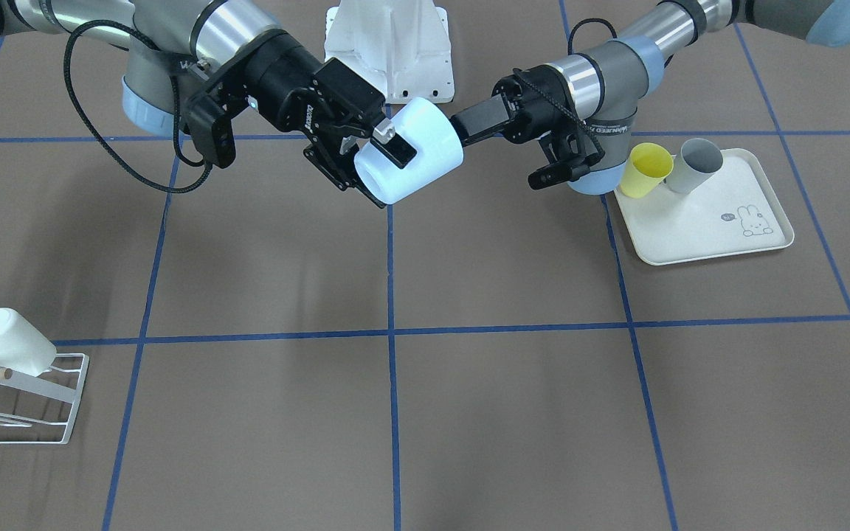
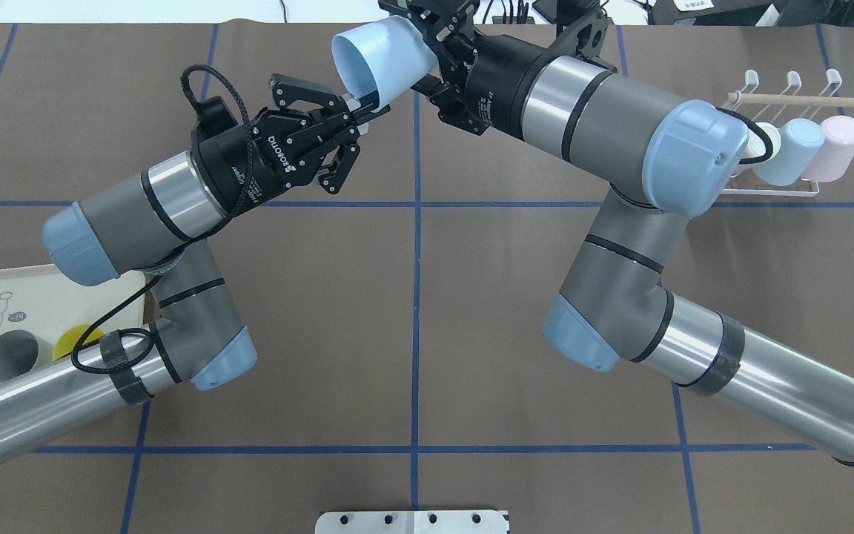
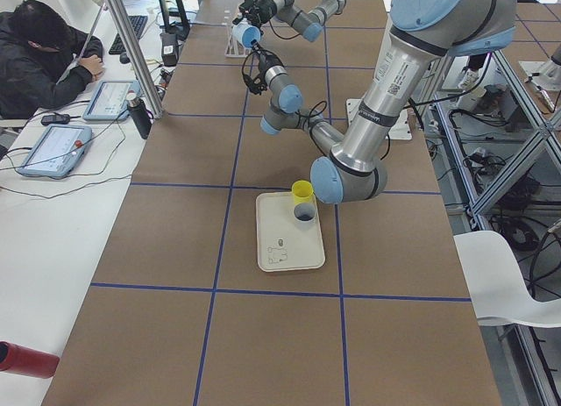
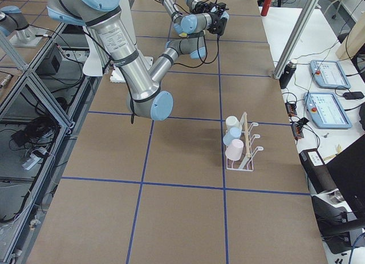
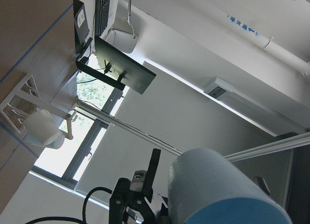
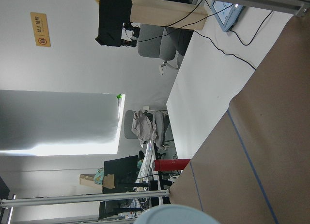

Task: Transfer IKEA cup to right arm and place on rack

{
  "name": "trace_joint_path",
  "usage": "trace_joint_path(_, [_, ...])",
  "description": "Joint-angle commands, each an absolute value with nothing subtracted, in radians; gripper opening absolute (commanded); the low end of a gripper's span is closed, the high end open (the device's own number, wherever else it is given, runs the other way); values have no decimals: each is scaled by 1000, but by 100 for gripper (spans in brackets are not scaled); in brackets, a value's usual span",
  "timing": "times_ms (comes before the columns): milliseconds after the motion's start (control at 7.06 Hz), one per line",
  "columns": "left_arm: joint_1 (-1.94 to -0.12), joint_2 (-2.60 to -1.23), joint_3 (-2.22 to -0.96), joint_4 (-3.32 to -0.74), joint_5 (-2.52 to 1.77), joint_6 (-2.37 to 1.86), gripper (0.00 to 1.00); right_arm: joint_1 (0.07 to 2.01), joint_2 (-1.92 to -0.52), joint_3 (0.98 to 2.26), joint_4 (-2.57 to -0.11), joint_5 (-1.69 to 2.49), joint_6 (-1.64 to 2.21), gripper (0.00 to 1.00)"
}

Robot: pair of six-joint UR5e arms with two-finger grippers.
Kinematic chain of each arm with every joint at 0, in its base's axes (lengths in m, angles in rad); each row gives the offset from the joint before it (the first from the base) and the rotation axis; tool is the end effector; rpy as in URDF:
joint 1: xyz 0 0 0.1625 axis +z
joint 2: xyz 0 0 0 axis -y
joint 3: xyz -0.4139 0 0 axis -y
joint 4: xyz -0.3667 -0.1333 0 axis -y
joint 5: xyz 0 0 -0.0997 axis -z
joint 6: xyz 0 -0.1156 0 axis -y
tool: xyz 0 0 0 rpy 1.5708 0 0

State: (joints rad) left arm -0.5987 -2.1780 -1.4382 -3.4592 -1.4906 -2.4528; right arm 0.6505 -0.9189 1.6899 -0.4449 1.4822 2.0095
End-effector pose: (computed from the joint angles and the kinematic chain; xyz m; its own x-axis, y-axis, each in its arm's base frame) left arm 0.3924 -0.4403 0.1828 -0.8434 -0.3562 -0.4023 -0.0674 0.8130 -0.5784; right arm -0.3836 -0.4723 0.1047 -0.5153 0.1395 0.8456 -0.4982 0.7540 -0.4280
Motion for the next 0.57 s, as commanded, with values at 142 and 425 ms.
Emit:
trace_joint_path(142, [-595,-2180,-1437,-3451,-1488,-2453,0,650,-919,1690,-443,1483,2010,96])
trace_joint_path(425, [-594,-2181,-1436,-3448,-1488,-2451,0,650,-919,1690,-445,1483,2010,96])
